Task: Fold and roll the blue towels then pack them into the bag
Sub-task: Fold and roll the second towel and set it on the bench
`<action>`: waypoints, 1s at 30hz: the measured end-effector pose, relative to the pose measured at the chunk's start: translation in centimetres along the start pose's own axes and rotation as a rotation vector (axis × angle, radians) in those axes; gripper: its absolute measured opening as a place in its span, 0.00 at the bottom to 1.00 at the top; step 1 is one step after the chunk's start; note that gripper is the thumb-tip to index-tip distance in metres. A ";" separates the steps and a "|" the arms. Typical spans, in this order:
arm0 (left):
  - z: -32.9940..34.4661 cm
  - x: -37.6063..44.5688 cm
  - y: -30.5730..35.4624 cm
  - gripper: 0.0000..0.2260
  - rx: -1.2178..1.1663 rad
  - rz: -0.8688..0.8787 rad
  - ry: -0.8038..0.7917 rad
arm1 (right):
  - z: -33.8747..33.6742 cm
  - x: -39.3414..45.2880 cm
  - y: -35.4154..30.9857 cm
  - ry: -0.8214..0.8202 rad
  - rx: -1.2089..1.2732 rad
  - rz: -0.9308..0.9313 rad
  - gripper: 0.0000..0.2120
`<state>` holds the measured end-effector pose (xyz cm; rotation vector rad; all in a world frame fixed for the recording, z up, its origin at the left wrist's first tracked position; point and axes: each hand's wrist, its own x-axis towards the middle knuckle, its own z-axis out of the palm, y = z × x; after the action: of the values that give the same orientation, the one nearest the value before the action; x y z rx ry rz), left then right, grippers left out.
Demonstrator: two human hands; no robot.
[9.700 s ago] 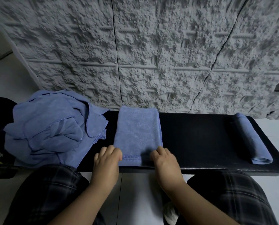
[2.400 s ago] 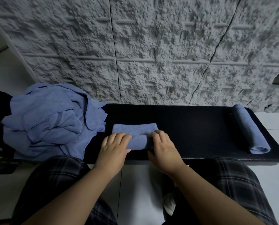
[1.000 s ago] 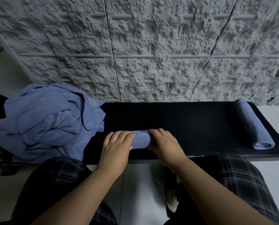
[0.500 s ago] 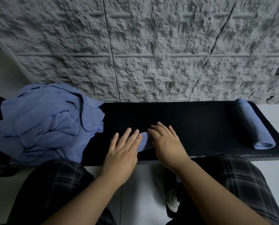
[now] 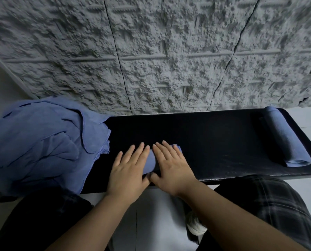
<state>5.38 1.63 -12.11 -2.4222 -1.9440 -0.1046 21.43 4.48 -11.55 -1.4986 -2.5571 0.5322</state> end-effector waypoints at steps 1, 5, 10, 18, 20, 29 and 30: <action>-0.1 0.2 0.0 0.39 -0.019 -0.025 -0.017 | -0.2 0.2 0.2 -0.012 0.049 0.012 0.41; -0.1 0.1 -0.1 0.37 -0.082 -0.063 -0.022 | -0.9 0.4 0.5 -0.074 0.233 0.071 0.31; 0.2 -1.6 -0.9 0.35 -0.264 -0.160 -0.004 | -0.7 0.1 0.5 -0.050 0.254 0.054 0.26; -0.2 -4.0 -0.6 0.28 -0.485 -0.102 0.087 | -0.5 -1.5 -0.6 0.270 0.042 0.025 0.26; 0.1 -4.4 -0.5 0.25 -0.510 -0.107 0.113 | -0.8 -1.9 -0.9 0.339 -0.021 0.065 0.25; 0.0 -4.5 2.3 0.28 -0.753 -0.079 -0.013 | -1.1 -3.8 -3.4 0.185 0.159 0.165 0.17; 0.0 -4.5 2.6 0.27 -0.756 -0.063 -0.025 | -1.3 -3.7 -3.5 0.163 0.147 0.178 0.18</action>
<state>6.93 -3.27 -12.39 -2.7498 -2.2903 -0.9786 20.78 -0.01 -8.84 -1.6519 -2.2269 0.5795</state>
